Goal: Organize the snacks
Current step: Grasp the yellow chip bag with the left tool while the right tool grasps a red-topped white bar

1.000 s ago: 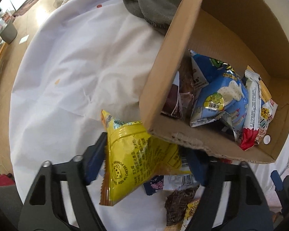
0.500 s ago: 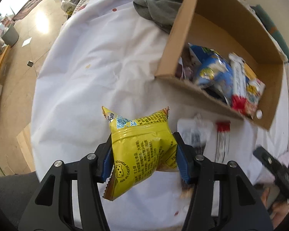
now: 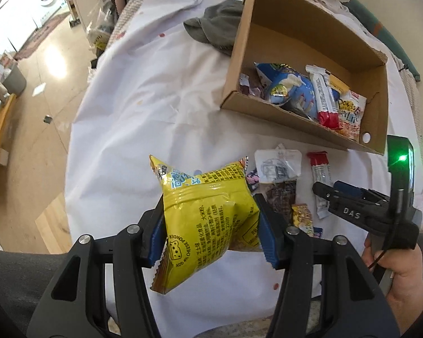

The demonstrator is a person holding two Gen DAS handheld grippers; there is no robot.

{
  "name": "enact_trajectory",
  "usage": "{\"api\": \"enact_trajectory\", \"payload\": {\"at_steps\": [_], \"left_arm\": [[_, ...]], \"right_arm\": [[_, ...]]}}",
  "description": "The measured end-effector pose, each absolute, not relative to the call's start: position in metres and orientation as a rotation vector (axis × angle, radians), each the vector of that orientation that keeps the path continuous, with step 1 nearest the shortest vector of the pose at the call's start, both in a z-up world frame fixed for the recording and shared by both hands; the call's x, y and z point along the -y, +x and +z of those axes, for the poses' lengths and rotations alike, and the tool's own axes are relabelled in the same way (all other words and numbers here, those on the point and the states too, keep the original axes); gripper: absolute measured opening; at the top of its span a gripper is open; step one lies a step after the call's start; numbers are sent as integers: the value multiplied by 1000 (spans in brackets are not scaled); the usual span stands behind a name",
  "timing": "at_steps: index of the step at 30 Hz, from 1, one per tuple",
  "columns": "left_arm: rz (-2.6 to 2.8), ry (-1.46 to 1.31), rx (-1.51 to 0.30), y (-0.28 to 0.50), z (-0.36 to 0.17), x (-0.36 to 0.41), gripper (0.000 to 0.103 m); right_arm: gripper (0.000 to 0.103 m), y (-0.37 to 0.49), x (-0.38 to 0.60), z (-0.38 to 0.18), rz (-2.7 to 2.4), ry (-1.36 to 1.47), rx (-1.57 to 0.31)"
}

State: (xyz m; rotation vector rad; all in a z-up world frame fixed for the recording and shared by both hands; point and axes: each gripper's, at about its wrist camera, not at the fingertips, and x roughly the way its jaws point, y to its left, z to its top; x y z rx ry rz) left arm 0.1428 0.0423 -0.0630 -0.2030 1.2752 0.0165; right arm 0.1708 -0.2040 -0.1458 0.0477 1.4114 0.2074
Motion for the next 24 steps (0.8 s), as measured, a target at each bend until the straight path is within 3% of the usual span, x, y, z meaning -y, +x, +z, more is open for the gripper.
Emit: {"api": "enact_trajectory", "payload": {"at_steps": [1, 3, 24], "left_arm": [[20, -202, -1275, 143, -63, -42, 52], [18, -213, -1278, 144, -65, -42, 52], [39, -162, -1213, 142, -58, -36, 52]], "right_arm": [[49, 170, 202, -147, 203, 25, -1406], [33, 169, 198, -147, 205, -6, -1391], [33, 127, 222, -97, 286, 89, -1342]]}}
